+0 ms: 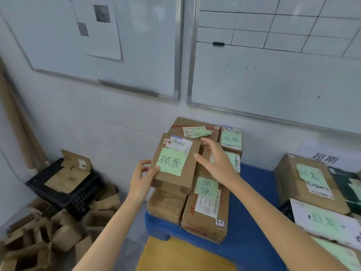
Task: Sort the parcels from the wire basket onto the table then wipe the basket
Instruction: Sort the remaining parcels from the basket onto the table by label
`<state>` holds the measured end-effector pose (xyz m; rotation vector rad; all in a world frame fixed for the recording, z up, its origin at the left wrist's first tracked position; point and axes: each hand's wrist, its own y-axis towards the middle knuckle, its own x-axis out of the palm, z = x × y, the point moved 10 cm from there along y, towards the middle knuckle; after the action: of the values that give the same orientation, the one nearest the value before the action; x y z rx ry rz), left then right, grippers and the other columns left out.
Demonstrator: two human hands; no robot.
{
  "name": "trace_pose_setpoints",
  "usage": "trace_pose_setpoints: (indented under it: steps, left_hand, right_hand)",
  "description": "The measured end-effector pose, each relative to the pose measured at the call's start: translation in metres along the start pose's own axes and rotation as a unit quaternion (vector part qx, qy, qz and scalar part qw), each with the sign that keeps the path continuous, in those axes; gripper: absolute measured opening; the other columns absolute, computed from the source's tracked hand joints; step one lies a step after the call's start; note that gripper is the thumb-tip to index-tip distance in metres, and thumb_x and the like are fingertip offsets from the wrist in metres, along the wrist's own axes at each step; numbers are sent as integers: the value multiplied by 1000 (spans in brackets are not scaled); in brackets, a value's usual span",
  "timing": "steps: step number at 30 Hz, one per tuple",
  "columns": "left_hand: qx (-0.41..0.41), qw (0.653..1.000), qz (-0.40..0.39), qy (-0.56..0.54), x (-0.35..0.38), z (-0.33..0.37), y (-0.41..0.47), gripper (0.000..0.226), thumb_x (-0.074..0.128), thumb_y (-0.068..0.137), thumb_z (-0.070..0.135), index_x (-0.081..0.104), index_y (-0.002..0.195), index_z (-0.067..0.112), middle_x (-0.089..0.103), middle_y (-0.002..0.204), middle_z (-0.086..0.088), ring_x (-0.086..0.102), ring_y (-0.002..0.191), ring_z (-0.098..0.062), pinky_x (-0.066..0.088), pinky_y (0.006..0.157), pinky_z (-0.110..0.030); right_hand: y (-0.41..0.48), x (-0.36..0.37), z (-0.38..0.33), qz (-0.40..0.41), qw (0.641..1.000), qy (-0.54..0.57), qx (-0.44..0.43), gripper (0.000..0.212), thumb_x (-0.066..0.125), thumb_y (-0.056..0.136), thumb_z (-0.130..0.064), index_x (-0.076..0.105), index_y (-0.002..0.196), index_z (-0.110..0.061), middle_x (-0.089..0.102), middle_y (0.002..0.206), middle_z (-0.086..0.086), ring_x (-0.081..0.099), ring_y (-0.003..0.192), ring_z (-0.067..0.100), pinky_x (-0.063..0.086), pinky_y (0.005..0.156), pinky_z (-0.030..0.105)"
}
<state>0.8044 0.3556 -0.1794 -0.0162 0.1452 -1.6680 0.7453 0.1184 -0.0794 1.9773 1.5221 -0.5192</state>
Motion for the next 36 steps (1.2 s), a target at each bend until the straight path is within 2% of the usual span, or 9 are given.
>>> trace_pose_setpoints:
  steps: [4,7,13,15,19,24,29,32,36]
  left_hand:
    - [-43,999,-13,-14,5,-36,9,35,71,83,46,54,111,35,63,112,-2,61,106,-22,52,93,-46]
    - [-63,998,-20,0,1,-53,20,23,66,91,41,51,108,37,62,113,-3,60,105,-22,51,95,-47]
    - [-62,995,-65,38,10,-57,33,29,57,97,41,43,120,32,60,108,-1,59,98,-16,47,77,-33]
    - [-49,995,-80,46,14,-51,31,32,59,96,41,42,122,33,59,109,2,59,95,-10,48,77,-29]
    - [5,992,-117,46,18,-36,23,53,71,89,31,38,130,35,57,112,13,61,90,-3,50,62,-11]
    - [71,979,-169,89,21,-27,22,74,79,81,27,33,137,40,53,122,27,52,105,18,51,76,-10]
    - [91,974,-166,121,27,-27,29,70,81,78,34,38,134,39,53,123,28,50,106,20,49,85,-17]
    - [93,974,-169,122,31,-27,33,71,81,78,33,38,135,38,54,123,24,52,106,16,52,88,-21]
    - [134,965,-145,174,27,-17,37,76,82,75,44,38,136,41,48,135,14,47,122,-5,46,99,-33]
  right_hand:
    - [-1,-2,8,13,997,-75,-12,62,61,95,-43,36,149,-30,35,153,-12,31,139,3,31,114,34]
    - [-1,0,18,12,994,-104,-3,63,60,94,-46,33,150,-34,31,156,-13,27,144,5,30,116,36]
    - [-4,0,31,13,991,-130,23,65,58,95,-48,29,152,-38,22,159,-18,18,147,3,24,116,33]
    - [-4,-2,34,16,990,-140,31,65,58,95,-48,29,152,-37,21,159,-18,17,147,3,23,114,32]
    - [-3,-2,37,19,987,-154,44,65,57,95,-47,28,153,-37,20,159,-18,17,146,3,20,109,28]
    - [-2,-1,39,15,986,-158,54,65,57,96,-46,28,153,-36,20,160,-17,17,146,4,21,108,28]
    - [1,4,39,9,985,-163,51,65,57,96,-46,29,153,-35,22,159,-17,19,147,5,27,114,35]
    - [1,6,40,5,984,-167,54,65,57,96,-46,28,153,-35,22,159,-17,18,147,5,27,114,37]
    - [0,7,39,5,984,-169,55,65,57,96,-46,28,153,-35,21,159,-17,17,148,6,28,115,39]
